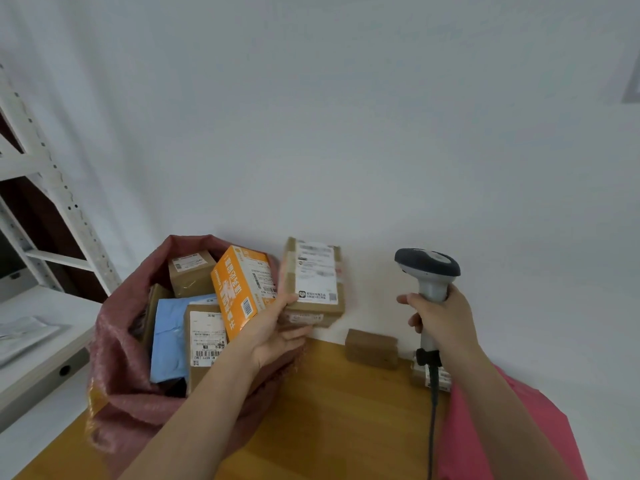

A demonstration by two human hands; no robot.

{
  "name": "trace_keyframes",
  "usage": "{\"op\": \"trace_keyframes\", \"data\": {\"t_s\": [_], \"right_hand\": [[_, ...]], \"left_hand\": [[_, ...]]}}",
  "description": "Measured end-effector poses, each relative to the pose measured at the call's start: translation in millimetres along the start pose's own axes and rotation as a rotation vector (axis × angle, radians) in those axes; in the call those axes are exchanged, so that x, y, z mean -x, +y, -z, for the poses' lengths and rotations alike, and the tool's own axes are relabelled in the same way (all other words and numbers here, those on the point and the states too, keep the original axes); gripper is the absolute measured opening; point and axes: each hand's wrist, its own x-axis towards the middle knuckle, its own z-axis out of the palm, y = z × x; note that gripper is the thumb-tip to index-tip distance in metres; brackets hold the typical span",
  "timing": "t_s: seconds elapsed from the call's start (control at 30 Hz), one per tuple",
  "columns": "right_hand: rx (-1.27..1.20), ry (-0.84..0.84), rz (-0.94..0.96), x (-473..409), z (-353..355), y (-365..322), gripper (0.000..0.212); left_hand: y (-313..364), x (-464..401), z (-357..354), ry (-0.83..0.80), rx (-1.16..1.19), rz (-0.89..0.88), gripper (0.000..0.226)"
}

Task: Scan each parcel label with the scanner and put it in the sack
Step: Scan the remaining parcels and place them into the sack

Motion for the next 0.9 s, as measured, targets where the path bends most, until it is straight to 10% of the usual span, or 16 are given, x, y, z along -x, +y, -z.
{"op": "trace_keyframes", "data": {"t_s": [0.3, 0.9], "right_hand": [[0.027, -0.466, -0.003, 32.2, 10.9, -39.3, 0.017], [0.110, -0.503, 0.159, 66.4, 32.9, -71.5, 0.020]], "left_hand": [[0.3, -3.3, -12.9, -0.019, 0.366, -0.187, 0.040], [-11.8, 2.5, -14.5, 0.063, 0.455, -0.151, 0.056]]}}
